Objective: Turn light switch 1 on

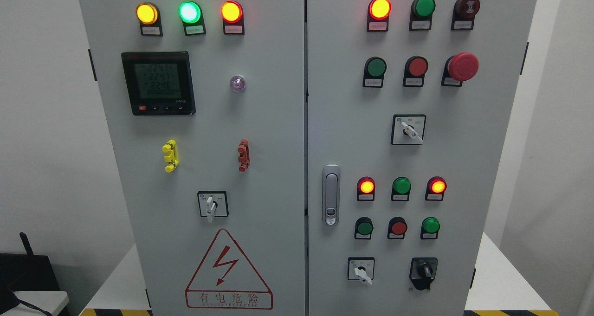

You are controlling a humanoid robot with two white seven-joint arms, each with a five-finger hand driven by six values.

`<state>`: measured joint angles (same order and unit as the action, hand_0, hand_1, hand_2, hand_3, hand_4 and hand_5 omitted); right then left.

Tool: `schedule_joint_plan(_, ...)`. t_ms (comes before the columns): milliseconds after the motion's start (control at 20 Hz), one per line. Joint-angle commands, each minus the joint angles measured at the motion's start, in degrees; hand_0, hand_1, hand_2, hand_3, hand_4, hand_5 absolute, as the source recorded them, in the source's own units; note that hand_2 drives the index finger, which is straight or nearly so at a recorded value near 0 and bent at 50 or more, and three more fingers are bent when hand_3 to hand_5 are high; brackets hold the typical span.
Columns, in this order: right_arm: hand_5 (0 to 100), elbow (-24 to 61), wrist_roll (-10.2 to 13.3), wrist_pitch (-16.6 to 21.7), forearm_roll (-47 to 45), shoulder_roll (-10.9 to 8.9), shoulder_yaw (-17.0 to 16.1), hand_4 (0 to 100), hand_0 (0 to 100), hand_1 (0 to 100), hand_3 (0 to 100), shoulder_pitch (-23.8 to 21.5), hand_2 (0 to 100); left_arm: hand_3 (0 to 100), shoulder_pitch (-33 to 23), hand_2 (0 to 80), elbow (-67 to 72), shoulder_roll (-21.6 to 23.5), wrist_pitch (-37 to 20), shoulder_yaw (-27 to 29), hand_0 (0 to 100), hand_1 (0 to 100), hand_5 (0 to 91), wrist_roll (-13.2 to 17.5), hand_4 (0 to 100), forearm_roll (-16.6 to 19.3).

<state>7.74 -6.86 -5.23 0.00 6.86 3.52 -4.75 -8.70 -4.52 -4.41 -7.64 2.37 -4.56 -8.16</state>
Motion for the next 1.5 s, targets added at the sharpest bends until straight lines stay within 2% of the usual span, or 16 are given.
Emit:
schedule_joint_plan(0,0,0.00,0.01,0.05,-0.97,0.00,0.00,0,12,39,0,0.00,0,0,0.00,0.0,-0.05,-0.08,0.00,0.00,40,0,0.0,0.43,0,-0.01)
schedule_joint_plan(601,0,0.00,0.01,0.05,-0.97,0.00,0.00,0,12,39,0,0.00,0,0,0.00,0.0,-0.75,-0.08,0.09,0.35,40,0,0.0,-0.10,0,-0.01)
schedule_joint_plan(651,0,0.00,0.01,0.05,-0.97,0.00,0.00,0,12,39,0,0.00,0,0,0.00,0.0,-0.93,-0.08,-0.44,1.40,40,0,0.0,-0.44,0,0.16)
schedule_joint_plan(802,0,0.00,0.01,0.05,-0.97,0.00,0.00,0,12,39,0,0.00,0,0,0.00,0.0,-2.33,-0.08,-2.02,3.60,39,0,0.0,-6.05,0,0.78)
schedule_joint_plan(902,0,0.00,0.01,0.05,-0.97,0.00,0.00,0,12,39,0,0.00,0,0,-0.26,0.0,-2.86,-0.08,-3.42,3.87,39,0,0.0,-7.91,0,0.78)
schedule_joint_plan(1002,0,0.00,0.01,0.05,-0.97,0.00,0.00,0,12,39,0,0.00,0,0,-1.40,0.0,-5.75,0.01,-5.44,5.53,40,0,0.0,-8.36,0,0.78)
schedule_joint_plan(1203,0,0.00,0.01,0.05,-1.06,0.00,0.00,0,12,39,0,0.00,0,0,-3.16,0.0,-11.82,0.45,-5.54,12.29,41,0,0.0,-8.01,4,0.87)
schedule_joint_plan(1453,0,0.00,0.01,0.05,-0.97,0.00,0.00,0,12,39,0,0.00,0,2,-4.65,0.0,-19.90,0.71,-5.63,15.37,42,0,0.0,-8.01,7,0.87)
